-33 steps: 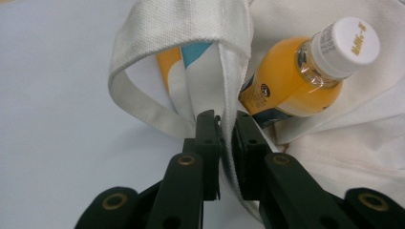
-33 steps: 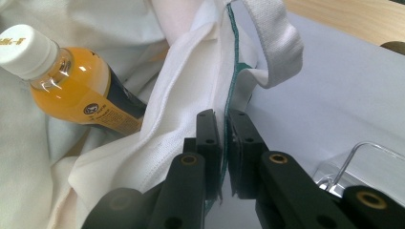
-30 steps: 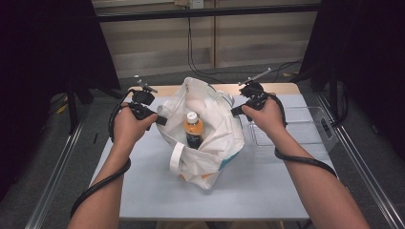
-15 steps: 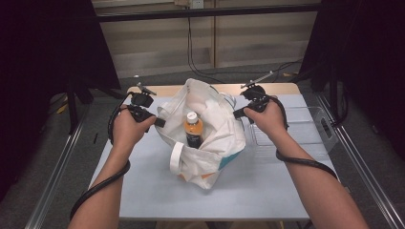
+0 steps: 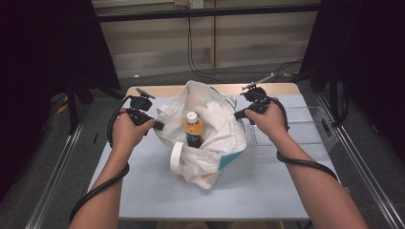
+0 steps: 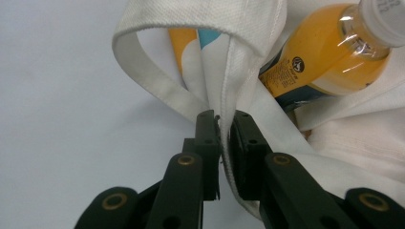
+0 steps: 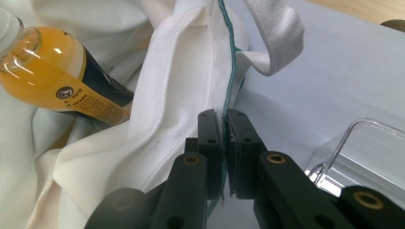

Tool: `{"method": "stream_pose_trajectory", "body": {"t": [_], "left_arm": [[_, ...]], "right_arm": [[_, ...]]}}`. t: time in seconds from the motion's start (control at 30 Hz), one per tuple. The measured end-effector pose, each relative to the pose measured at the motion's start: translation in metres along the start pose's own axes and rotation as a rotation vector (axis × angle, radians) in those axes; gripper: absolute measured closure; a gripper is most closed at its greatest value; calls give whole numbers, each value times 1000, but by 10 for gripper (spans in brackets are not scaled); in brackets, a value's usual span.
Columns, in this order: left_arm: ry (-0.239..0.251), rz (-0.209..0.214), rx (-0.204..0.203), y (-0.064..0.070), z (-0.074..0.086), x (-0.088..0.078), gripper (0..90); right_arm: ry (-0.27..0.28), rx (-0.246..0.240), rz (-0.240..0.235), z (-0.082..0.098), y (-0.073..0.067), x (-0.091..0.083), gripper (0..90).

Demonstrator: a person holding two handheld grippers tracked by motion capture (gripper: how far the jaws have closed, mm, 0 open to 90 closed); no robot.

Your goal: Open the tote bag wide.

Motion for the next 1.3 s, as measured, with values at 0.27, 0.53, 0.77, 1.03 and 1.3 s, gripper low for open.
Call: {"method": "stream_pose_trajectory", "body": {"t": [0.27,0.53,0.77,1.03,1.3], "left_arm": [[-7,7,-6,-3,6,4,823],[4,15,-11,-1,4,1,762],[24,23,-13,2,-1,-7,658],[52,6,-12,5,-12,-23,569],[88,-9,-12,11,-24,-39,595]], "right_arm": [[6,5,-9,2,1,0,855],[15,5,-15,1,1,-3,816],[34,6,-4,-5,-2,-10,718],[43,-20,14,-12,-8,-19,656],[59,-45,24,-19,-12,-30,694]]}}
Point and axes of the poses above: each handheld gripper's, and its own axes: x roughly forward along the jaws, z roughly out of its underside, y roughly to its right, the point moved 9 cm from there along x, roughly forward along the jaws, and after that the axes turned 12 degrees about -y, right-handed, at the moved point
